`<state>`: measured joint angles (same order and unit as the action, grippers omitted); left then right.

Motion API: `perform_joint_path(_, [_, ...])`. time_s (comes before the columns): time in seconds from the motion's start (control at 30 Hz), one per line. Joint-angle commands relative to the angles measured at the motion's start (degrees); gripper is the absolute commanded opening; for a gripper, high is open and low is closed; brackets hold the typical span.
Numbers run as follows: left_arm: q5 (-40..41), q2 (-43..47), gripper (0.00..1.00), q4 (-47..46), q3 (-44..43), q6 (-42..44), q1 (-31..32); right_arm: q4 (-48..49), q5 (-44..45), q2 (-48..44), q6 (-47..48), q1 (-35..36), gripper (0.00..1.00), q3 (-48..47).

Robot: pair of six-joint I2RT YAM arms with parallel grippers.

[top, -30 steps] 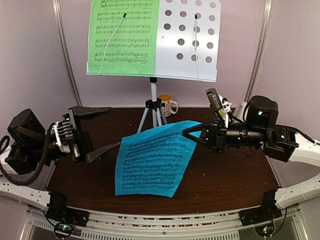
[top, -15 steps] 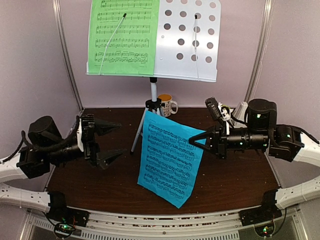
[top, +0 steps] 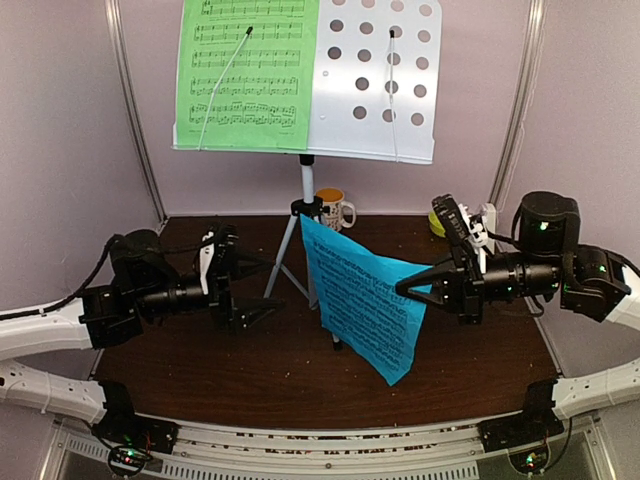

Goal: Set up the instrument practice props

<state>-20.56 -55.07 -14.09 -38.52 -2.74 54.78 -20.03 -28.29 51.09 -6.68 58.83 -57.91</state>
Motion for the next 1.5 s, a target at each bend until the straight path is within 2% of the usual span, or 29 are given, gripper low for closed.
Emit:
perform_joint_path(0.0, [-4.6, -2.8, 0.82, -6.0, -1.7, -0.4, -0.1, -2.0, -3.9, -0.6, 3.1, -0.2, 0.0, -3.2])
perform_joint_path(0.13, [-5.1, -4.7, 0.88, -9.1, -1.7, -0.7, -0.1, -4.0, -6.1, -0.2, 4.3, -0.2, 0.0, -4.8])
perform_joint_path(0.27, [-5.1, -5.9, 0.97, -9.5, -2.0, -0.3, -0.1, -5.8, -8.3, 0.0, 5.2, -0.2, 0.0, -6.3])
perform_joint_path(0.47, [-9.3, -6.9, 0.95, -11.2, -3.6, -0.9, 0.0, -6.4, -8.2, 0.7, 6.3, -0.2, 0.0, -8.0])
perform_joint_path(0.63, [-14.3, -8.5, 0.78, -11.6, -6.8, -2.2, 1.8, -5.3, -5.8, 1.6, 7.0, -0.2, 0.0, -8.5])
perform_joint_path(0.67, [-15.4, -8.5, 0.69, -11.6, -7.3, -2.4, 2.1, -5.0, -4.9, 1.8, 7.1, -0.2, 0.0, -8.6])
perform_joint_path(0.77, [-16.1, -7.7, 0.32, -11.5, -7.8, -2.8, 2.4, -3.9, -3.4, 2.6, 7.0, -0.3, 0.0, -8.8])
perform_joint_path(0.83, [-15.4, -6.7, 0.11, -11.9, -7.4, -3.5, 2.4, -2.1, -2.5, 2.4, 6.1, -0.7, 0.0, -7.9])
perform_joint_path(0.87, [-14.8, -6.2, 0.0, -12.0, -7.2, -3.8, 2.3, -0.9, -2.3, 2.1, 5.5, -0.9, 0.03, -7.1])
perform_joint_path(0.93, [-13.1, -5.2, 0.0, -12.1, -7.2, -5.2, 2.3, 2.3, -2.2, 1.1, 3.8, -1.2, 0.18, -4.7])
perform_joint_path(1.1, [-12.6, -3.9, 0.0, -14.5, -8.1, -10.3, 1.9, 11.1, -3.7, -1.1, -0.4, -1.8, 0.69, 2.4])
perform_joint_path(1.13, [-12.6, -3.8, 0.0, -14.5, -8.5, -11.4, 1.7, 12.5, -4.4, -1.4, -1.0, -1.9, 0.74, 4.1])
perform_joint_path(1.33, [-14.5, -2.5, 0.0, -14.6, -10.6, -15.0, 0.7, 17.8, -5.5, -1.0, -1.7, -1.9, 0.76, 10.1])
perform_joint_path(1.47, [-15.8, -2.3, 0.0, -16.3, -11.6, -17.9, 0.3, 19.9, -7.0, 0.7, -1.7, -1.8, 0.67, 12.9])
